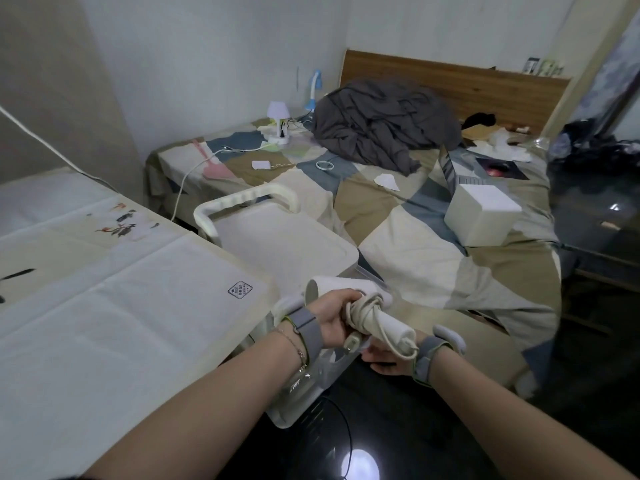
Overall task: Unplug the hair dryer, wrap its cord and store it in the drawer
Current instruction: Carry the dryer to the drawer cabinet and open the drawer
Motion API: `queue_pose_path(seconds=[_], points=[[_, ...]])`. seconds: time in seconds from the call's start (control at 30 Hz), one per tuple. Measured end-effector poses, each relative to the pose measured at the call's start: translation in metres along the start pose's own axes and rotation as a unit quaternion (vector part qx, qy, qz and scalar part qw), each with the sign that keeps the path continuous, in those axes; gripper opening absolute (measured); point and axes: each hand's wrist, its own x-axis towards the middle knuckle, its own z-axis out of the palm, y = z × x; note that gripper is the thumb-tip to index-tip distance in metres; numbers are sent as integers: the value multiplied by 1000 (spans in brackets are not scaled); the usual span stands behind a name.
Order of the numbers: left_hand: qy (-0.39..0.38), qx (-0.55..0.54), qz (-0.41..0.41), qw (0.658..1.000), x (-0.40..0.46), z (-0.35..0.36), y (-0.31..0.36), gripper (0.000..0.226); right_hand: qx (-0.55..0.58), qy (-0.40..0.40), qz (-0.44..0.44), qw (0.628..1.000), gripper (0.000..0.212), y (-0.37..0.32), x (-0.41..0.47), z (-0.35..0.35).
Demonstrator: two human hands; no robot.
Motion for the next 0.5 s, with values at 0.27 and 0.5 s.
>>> queue_pose_path(seconds=[0.27,0.5], points=[[20,-104,-3,994,28,5,-8,18,-114,-83,-9,990,19,-5,-24,22],[46,-151,-14,987,43,-7,-15,29,-85,-87,10,993,11,-7,-28,21]])
